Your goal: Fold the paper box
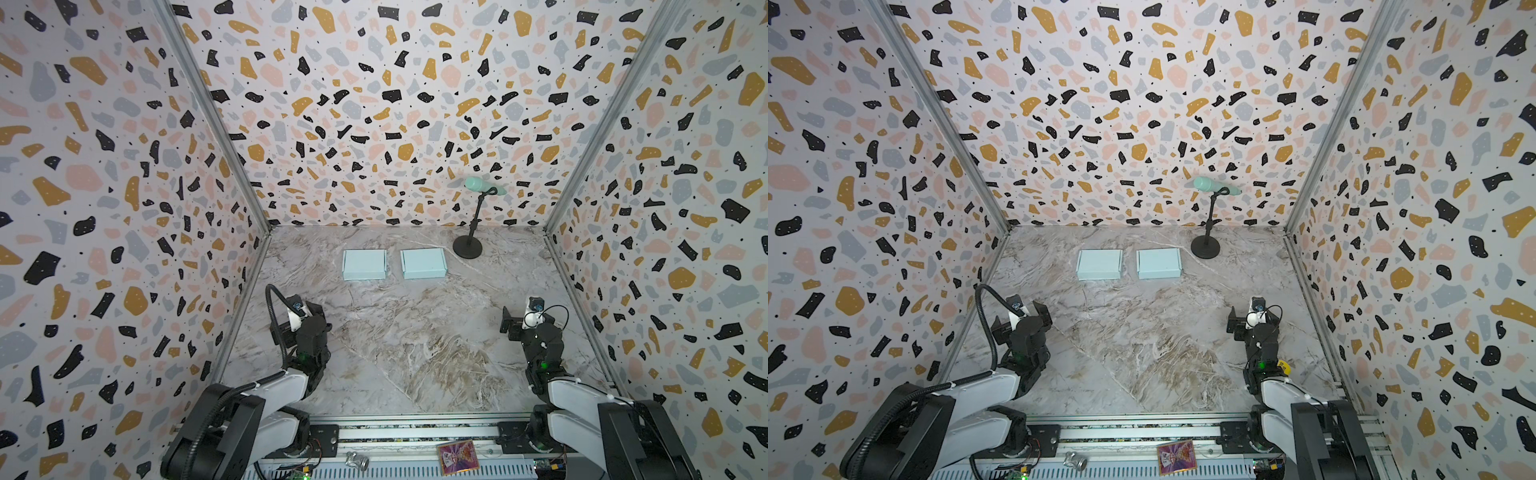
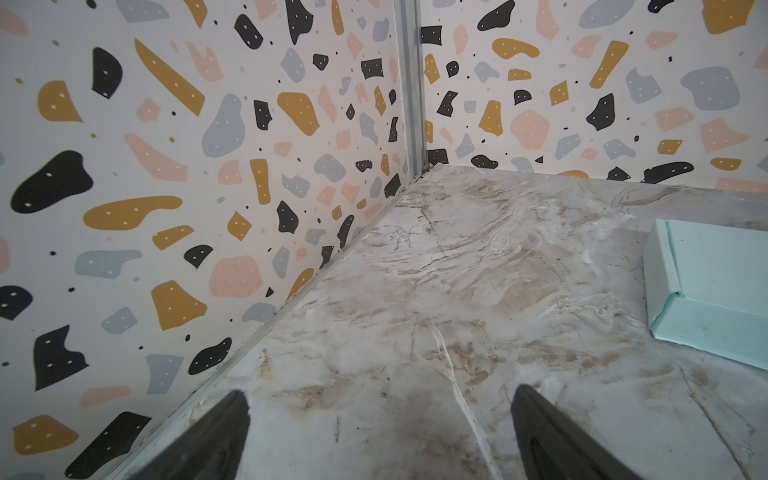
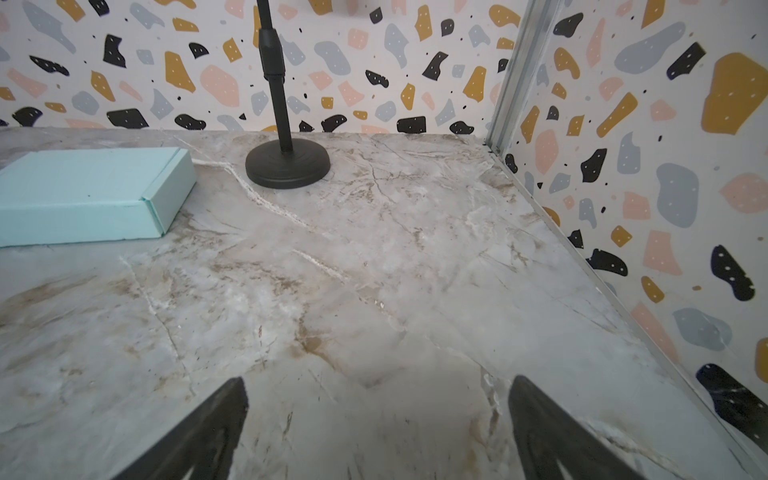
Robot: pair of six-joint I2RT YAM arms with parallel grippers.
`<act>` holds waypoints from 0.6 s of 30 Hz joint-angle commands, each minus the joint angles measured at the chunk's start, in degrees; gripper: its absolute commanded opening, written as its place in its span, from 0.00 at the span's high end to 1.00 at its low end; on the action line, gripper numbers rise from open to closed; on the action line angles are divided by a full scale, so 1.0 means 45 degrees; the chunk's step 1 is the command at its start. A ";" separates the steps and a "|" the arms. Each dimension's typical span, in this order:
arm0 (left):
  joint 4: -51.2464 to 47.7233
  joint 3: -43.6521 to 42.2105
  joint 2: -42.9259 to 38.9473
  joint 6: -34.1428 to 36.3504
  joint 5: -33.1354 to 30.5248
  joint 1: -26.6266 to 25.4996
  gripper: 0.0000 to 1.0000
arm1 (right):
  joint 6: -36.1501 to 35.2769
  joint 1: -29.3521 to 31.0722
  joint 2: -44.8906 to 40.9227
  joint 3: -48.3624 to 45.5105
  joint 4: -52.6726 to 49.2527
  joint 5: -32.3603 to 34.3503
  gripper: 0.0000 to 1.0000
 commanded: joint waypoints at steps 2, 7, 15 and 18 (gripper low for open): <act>0.1846 0.0202 0.0333 0.0403 0.0342 0.0185 0.00 | 0.0268 -0.0282 0.0811 0.0581 0.1865 -0.0709 0.01; 0.2720 0.0229 0.0909 0.0873 0.0819 0.0292 0.00 | 0.0337 -0.0469 0.1876 0.1128 0.2397 -0.1057 0.01; 0.4218 -0.0042 0.1886 0.1171 0.1208 0.0379 0.00 | 0.0328 -0.0664 0.3473 0.1284 0.3749 -0.1302 0.01; 0.4355 -0.0021 0.2056 0.1218 0.1314 0.0394 0.00 | 0.0238 -0.0653 0.3689 0.1347 0.3781 -0.1386 0.01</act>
